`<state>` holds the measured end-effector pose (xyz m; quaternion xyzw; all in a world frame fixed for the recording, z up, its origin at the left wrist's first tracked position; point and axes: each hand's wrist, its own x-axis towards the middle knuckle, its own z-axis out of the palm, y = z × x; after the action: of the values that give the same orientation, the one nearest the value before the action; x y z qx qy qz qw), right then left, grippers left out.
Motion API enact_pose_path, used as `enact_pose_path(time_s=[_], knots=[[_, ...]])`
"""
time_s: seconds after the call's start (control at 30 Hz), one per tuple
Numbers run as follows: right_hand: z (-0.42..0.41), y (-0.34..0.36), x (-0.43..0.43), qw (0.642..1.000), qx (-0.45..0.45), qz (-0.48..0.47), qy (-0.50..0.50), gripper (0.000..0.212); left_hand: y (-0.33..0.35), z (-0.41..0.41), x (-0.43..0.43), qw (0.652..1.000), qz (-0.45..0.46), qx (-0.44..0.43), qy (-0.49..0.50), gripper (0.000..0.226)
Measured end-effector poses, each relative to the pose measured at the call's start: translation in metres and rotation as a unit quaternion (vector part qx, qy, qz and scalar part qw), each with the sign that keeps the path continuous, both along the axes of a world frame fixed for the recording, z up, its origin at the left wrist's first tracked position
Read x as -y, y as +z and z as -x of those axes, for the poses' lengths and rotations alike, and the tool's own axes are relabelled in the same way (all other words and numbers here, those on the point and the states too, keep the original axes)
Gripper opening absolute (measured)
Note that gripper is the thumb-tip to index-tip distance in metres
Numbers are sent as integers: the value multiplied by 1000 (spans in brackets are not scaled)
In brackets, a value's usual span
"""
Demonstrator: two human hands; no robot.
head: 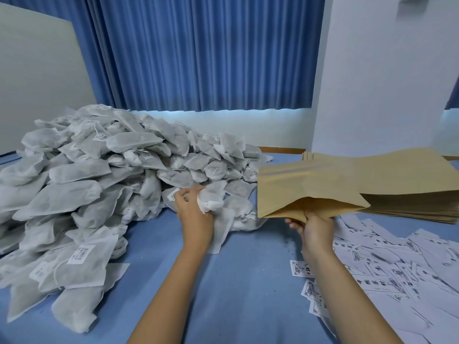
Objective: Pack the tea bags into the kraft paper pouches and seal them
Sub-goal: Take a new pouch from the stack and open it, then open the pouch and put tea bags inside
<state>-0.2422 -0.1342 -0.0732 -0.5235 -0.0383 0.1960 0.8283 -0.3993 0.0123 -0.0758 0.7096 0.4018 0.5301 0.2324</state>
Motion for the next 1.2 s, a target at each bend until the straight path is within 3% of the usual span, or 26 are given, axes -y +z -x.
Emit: enact_pose_path(time_s=[0.07, 0.13, 0.23, 0.4, 0.57, 0.77, 0.97, 1.1, 1.2], knots=[[-1, 0, 0, 1000, -2, 3, 1, 15, -10, -3, -10, 977, 56, -204, 19, 57], [-1, 0, 0, 1000, -3, 3, 1, 15, -21, -5, -17, 934, 92, -336, -78, 67], [0, 0, 0, 1000, 7, 4, 5, 17, -30, -8, -19, 888, 104, -421, -152, 68], [3, 1, -1, 999, 22, 18, 17, 22, -24, -19, -16, 856, 60, -504, -101, 69], [5, 2, 2, 999, 32, 21, 23, 26, -25, -26, -3, 902, 34, -421, -87, 33], [2, 2, 5, 999, 28, 22, 18, 22, -26, -27, 8, 931, -1, -363, -38, 15], [-3, -2, 2, 999, 47, 26, 9, 27, 3, -12, 6, 958, -70, -271, 69, 18], [-7, -5, 0, 995, 84, 52, 13, 31, 36, 0, -1, 965, -137, -208, 83, 15], [-9, -6, 0, 989, 119, 78, 29, 35, 52, 7, -4, 972, -128, -191, 47, 13]])
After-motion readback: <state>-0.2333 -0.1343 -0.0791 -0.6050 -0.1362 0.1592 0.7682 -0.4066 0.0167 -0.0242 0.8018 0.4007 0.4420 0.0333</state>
